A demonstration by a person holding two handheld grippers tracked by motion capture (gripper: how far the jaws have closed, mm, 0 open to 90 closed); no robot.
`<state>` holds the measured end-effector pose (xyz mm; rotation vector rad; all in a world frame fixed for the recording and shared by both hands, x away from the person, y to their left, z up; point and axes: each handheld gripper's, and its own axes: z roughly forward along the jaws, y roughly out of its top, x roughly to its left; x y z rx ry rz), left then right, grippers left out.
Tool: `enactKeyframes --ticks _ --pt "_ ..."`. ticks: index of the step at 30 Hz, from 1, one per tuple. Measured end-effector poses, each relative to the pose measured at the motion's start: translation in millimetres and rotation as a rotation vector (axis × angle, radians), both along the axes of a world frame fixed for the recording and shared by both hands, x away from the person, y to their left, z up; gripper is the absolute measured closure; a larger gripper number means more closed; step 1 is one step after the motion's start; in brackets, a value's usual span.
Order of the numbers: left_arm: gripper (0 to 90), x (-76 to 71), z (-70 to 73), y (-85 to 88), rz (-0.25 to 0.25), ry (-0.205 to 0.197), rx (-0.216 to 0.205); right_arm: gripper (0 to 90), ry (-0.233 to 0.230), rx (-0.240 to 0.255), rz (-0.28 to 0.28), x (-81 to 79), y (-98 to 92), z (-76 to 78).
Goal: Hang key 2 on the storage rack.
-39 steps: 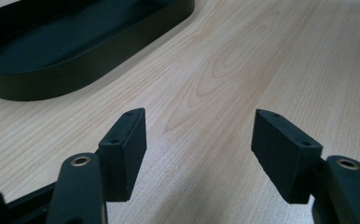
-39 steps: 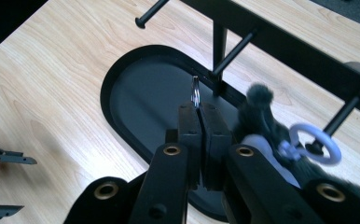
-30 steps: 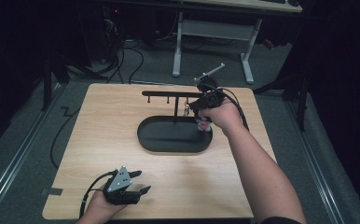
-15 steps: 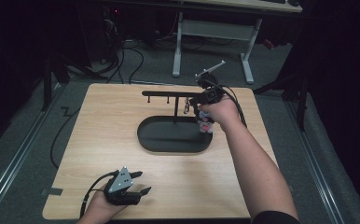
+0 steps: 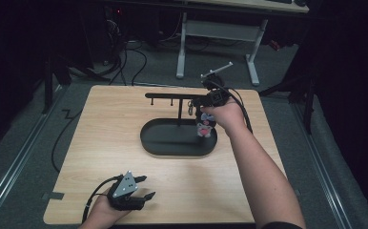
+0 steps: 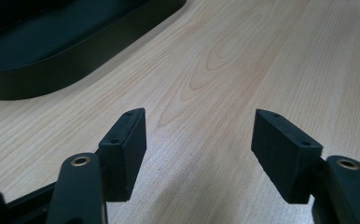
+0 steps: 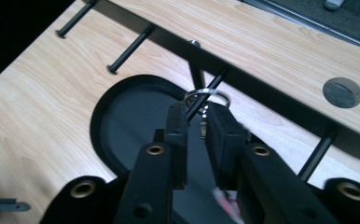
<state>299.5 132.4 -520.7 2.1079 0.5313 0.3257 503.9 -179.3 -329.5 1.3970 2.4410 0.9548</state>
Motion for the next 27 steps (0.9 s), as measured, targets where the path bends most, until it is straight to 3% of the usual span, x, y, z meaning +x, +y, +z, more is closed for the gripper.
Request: enactKeyframes --ticks 8,19,24,27 --pt "36.1 1.4 0.7 -0.1 0.001 0.011 -0.019 66.3 -0.011 0.035 0.013 -23.8 -4.5 -9.9" --pt "36.0 2.3 -0.9 -3.0 0.002 0.013 -0.015 48.4 -0.067 0.054 0.013 -56.0 -10.9 -38.6" --pt "35.9 2.6 -0.8 -2.8 0.001 0.017 -0.016 42.3 -0.123 0.027 0.041 -77.4 -8.2 -57.4" --pt "35.9 2.8 -0.8 -2.7 0.004 0.019 -0.019 38.6 -0.123 0.008 0.050 -91.5 -6.2 -71.6"
